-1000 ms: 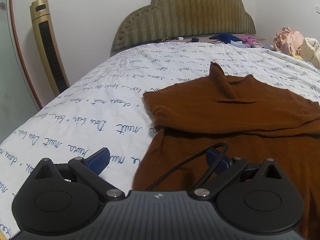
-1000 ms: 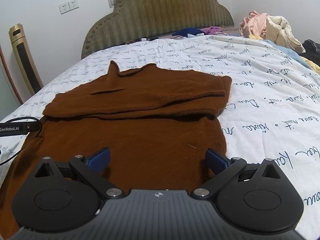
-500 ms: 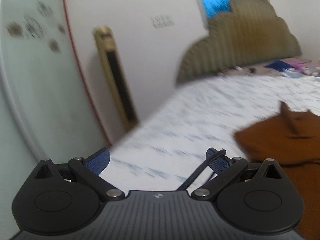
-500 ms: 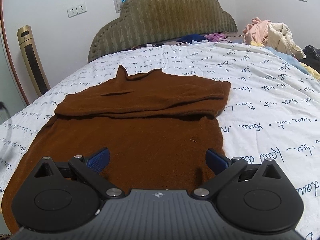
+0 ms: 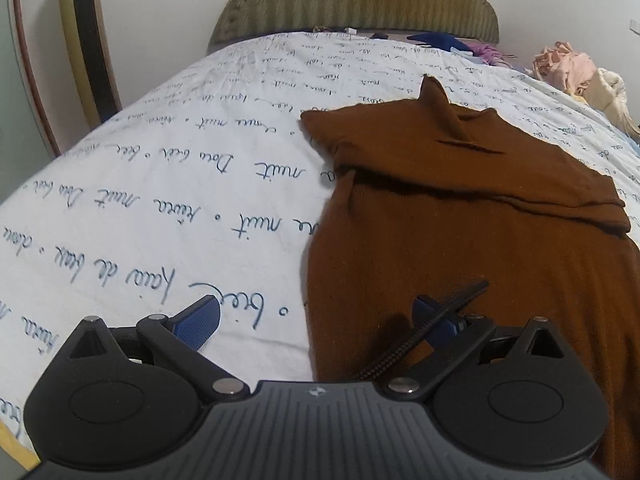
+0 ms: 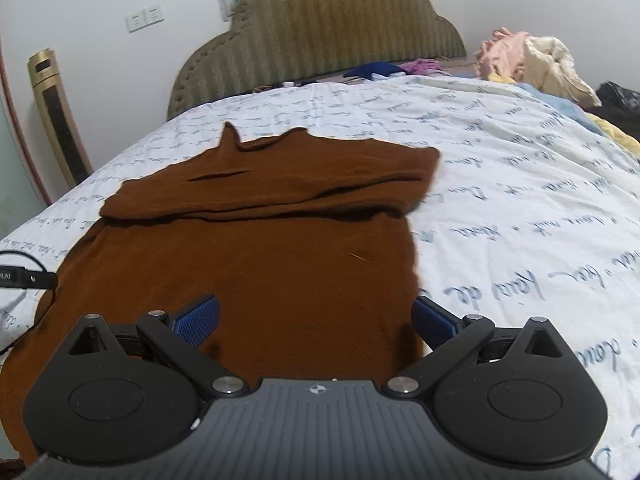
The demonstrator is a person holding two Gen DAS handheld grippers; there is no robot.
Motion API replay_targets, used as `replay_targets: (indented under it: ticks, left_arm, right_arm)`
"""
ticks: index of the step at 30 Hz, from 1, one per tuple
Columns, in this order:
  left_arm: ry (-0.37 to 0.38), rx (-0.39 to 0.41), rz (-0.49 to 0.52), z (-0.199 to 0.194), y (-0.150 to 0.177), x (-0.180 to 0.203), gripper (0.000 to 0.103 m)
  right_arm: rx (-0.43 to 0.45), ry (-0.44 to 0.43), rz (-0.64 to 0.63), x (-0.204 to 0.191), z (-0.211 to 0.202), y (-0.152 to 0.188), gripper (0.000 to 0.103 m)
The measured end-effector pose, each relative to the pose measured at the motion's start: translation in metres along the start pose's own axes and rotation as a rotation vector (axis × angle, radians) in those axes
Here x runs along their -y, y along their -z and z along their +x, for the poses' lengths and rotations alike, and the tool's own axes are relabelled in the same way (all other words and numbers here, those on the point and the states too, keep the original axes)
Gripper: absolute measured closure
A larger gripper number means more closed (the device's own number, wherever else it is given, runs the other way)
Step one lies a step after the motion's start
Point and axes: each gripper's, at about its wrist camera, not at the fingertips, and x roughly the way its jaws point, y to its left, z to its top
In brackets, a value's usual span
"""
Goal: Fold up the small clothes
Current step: 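Move both tools toward the sweater's hem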
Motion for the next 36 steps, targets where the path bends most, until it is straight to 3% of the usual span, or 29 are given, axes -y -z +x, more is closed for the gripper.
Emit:
replay_targets:
  ticks: [7,17,23,28,31,36]
  left_arm:
    - [0.005,0.026,-0.031,-0.016,0.001,-0.009,0.000]
    - [-0.023,0.106,0.062,-0.033,0.002,-0.001,0.000]
    - [-0.047,0.133,0.085,-0.038,-0.001,0.002,0.000]
    - [-0.050,0.153,0.095,-0.042,-0.007,0.012,0.000]
    - [-0.081,0.169,0.091,-0.040,-0.013,0.019,0.000]
    - [-0.102,0.165,0.063,-0.033,-0.022,0.024,0.000]
  right_arm:
    - [-0.008,0.012,0.021,0.009,0.002,0.007,0.003]
    - [-0.012,0.027,0.003,0.006,0.003,0.008,0.002]
    - [0.032,0.020,-0.031,0.001,0.007,-0.003,0.001]
    - [0.082,0.011,-0.141,-0.026,0.031,-0.023,0.000]
    - [0.087,0.070,-0.239,-0.048,0.060,-0.031,0.000]
    - [-0.006,0.125,-0.250,-0.054,0.104,-0.033,0.000]
